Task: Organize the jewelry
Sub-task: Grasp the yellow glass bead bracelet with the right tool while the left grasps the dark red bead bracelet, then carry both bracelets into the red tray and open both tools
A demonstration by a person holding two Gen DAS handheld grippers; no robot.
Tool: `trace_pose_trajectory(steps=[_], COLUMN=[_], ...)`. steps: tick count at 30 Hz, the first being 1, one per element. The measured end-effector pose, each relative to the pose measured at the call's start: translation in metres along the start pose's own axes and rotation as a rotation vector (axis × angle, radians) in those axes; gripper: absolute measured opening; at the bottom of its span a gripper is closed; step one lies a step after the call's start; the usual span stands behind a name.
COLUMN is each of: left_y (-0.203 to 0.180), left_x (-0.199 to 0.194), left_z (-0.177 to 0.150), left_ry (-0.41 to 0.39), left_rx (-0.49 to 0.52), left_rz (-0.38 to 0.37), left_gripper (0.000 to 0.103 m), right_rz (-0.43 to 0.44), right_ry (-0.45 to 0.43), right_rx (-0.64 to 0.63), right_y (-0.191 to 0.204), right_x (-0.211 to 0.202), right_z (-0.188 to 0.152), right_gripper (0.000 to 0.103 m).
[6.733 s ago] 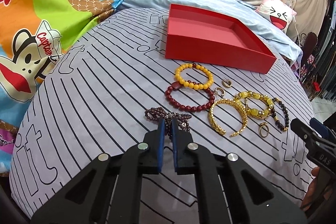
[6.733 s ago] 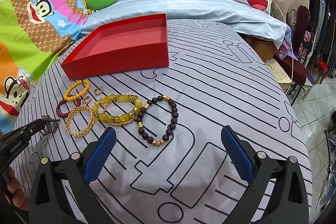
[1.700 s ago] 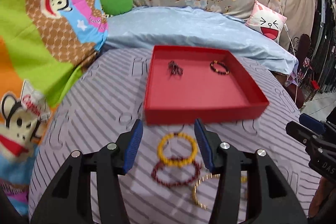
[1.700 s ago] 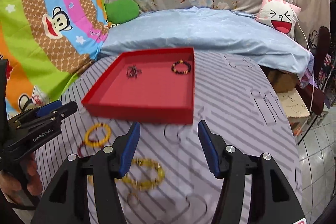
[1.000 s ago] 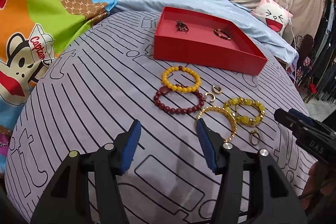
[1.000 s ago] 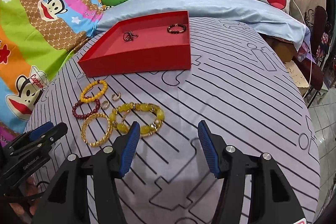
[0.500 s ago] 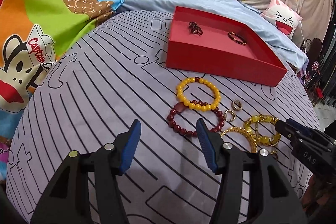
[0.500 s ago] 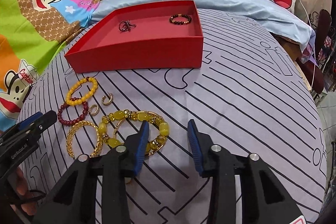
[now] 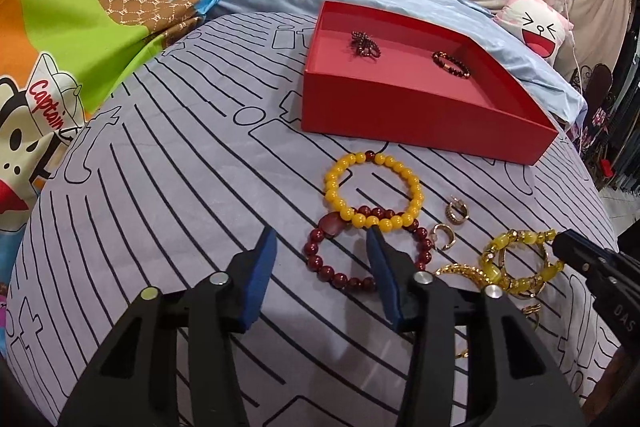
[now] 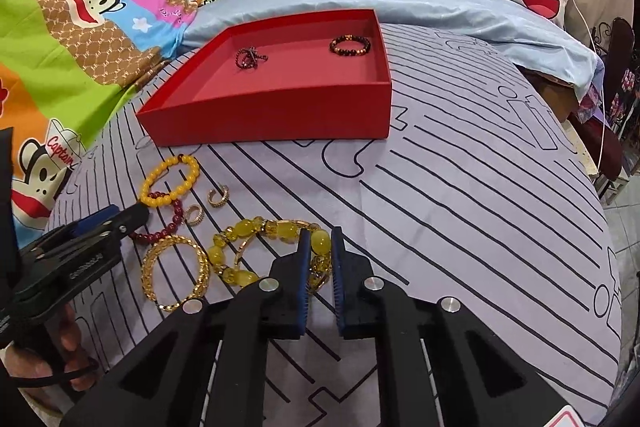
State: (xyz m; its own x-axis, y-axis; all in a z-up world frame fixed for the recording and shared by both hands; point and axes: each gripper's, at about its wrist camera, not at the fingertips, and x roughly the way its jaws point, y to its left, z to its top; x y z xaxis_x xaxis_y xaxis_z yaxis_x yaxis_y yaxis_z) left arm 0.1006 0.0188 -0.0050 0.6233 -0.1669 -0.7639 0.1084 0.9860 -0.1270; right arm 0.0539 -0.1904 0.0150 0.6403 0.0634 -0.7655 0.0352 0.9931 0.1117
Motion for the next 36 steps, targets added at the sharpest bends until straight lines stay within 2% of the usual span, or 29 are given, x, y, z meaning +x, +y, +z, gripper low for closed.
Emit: trace_pose_trajectory(steps=[2,6,7,13,23,31,36], left_y=[-0.001,-0.002,-0.002,-0.001,-0.006,-0.017,-0.028], left_x=[0.001,0.002,0.002,-0.006,-0.049,-0.082,-0.099], left_z=[0.0,0.0,0.001,-0.002,0.0,0.012,0.032], left_ry=[0.001,0.007,0.01,0.019,-0.012,-0.048,-0.079], left_rx=[0.001,0.001,0.002,-0.008,0.003,0.04,0.067], left_rz=[-0.007,-0.023,-0.03,-0.057,-0.129,-0.178,-0.212], left_gripper=[0.034,0.011,0.009,0.007,0.007,0.007,0.007], right_rz=[0.004,0.015,0.017,0.032,0.029,0.022,0.038], right_ry=[-0.007,-0.013,-0.014,-0.028,-0.087,-0.135,-0.152], right_rx=[-0.004,-0.002,-0.001,0.007,0.017,0.019,0.013], right_y=[0.001,0.002,0.001,-0.001,-0.011,-0.017,-0.019], right_x=[-0.004,-0.008,-0.009,-0.02,-0.052,-0.074,-0.081], right_z=[0.001,0.003,0.003,0.005,0.016,0.025,0.037], right_gripper=[0.01,0.01,0.01,0.01,0.009,0.009,0.009])
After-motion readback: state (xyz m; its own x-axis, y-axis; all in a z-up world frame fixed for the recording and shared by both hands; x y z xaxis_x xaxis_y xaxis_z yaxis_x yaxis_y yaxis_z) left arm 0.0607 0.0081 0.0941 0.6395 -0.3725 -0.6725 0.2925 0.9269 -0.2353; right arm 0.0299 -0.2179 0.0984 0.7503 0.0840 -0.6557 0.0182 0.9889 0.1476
